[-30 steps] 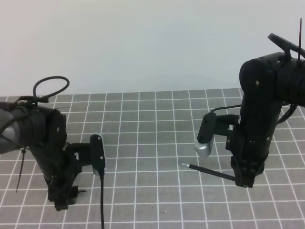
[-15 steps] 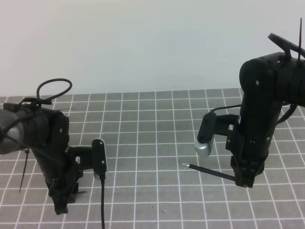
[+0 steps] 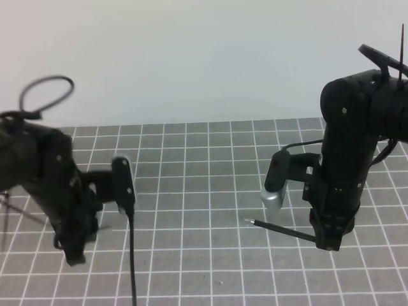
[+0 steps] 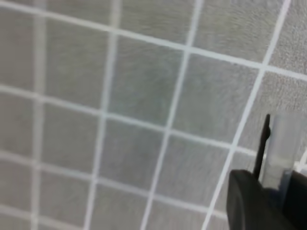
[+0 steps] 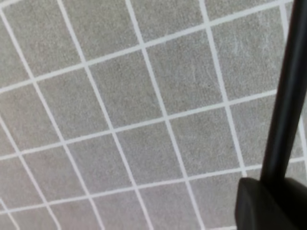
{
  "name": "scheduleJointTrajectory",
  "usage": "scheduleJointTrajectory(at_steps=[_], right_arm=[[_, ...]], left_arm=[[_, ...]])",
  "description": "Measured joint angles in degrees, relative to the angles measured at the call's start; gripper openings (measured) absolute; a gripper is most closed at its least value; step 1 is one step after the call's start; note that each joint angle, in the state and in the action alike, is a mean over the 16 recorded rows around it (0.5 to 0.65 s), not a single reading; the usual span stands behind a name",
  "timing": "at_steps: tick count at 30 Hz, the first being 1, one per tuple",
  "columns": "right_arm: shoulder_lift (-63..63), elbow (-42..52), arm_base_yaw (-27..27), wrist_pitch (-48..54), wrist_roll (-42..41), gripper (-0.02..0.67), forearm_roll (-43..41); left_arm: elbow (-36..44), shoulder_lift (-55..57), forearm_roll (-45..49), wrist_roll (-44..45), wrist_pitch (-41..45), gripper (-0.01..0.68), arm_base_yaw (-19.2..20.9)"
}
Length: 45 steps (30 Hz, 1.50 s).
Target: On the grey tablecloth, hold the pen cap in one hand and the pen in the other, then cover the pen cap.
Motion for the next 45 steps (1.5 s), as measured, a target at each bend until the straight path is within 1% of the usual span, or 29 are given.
scheduleJointTrajectory(at_steps=[7, 10, 13, 16, 19, 25, 28, 31, 34, 37, 45], right_arm=[[-0.15, 0.00, 0.00, 0.76, 0.60, 0.055, 0.94], [-0.55, 0.00, 0.01, 1.01, 0.95, 0.055, 1.54], [-1.29, 0.00, 0.01, 1.08, 1.72, 0.055, 2.40], [-2.07, -0.03, 0.11, 1.02, 3.40, 0.063, 3.69], [-3.02, -0.04, 0.60, 0.93, 5.62, 0.068, 4.35], [-4.95, -0.03, 3.58, 1.67, 10.61, 0.059, 5.28], [-5.42, -0.03, 5.76, 2.05, 13.66, 0.055, 5.59], [-5.62, -0.03, 7.99, 2.05, 16.15, 0.055, 5.75], [-5.94, 0.00, 9.95, 2.05, 17.81, 0.055, 6.44], [-6.89, 0.00, 11.33, 2.79, 19.35, 0.046, 8.12], [-10.87, 0.52, 12.72, 2.05, 23.13, 0.055, 13.88]], left_arm=[[1.60, -12.50, -1.40, 0.01, -3.92, 0.085, -1.77], [3.94, -18.61, -1.84, 0.82, -7.33, 0.085, -2.86], [8.05, -24.71, -1.89, 1.99, -12.05, 0.085, -3.90], [13.91, -30.48, -1.07, 3.43, -18.70, 0.084, -4.78], [21.20, -35.51, 0.72, 4.89, -27.67, 0.084, -5.33], [35.18, -42.48, 4.53, 6.81, -45.54, 0.084, -5.53], [40.08, -44.45, 5.98, 7.16, -52.66, 0.084, -5.53], [43.23, -45.56, 6.78, 7.06, -57.79, 0.084, -5.52], [44.67, -45.98, 6.98, 6.95, -59.91, 0.084, -5.52], [45.01, -46.07, 6.71, 7.16, -59.78, 0.084, -5.53], [45.27, -46.07, 6.41, 8.80, -60.06, 0.083, -5.53]])
